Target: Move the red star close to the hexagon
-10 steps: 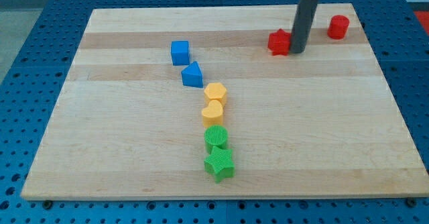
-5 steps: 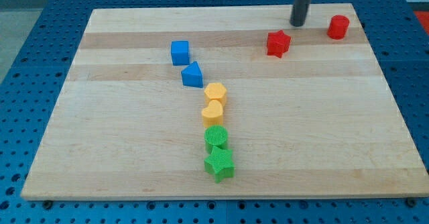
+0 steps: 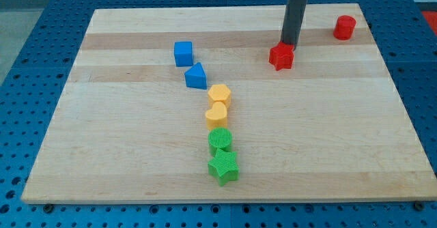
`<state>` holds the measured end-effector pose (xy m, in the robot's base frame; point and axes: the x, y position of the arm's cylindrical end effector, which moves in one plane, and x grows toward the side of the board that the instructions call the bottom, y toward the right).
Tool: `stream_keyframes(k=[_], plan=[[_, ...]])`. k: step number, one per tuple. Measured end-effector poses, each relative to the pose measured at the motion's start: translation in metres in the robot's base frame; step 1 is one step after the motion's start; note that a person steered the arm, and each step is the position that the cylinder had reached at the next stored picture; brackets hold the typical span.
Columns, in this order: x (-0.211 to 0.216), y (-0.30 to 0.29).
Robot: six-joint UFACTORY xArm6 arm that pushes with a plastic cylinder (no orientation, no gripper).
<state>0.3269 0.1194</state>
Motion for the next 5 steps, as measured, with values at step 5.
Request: stream_keyframes(k=[5], plan=[[0.006,0.003]])
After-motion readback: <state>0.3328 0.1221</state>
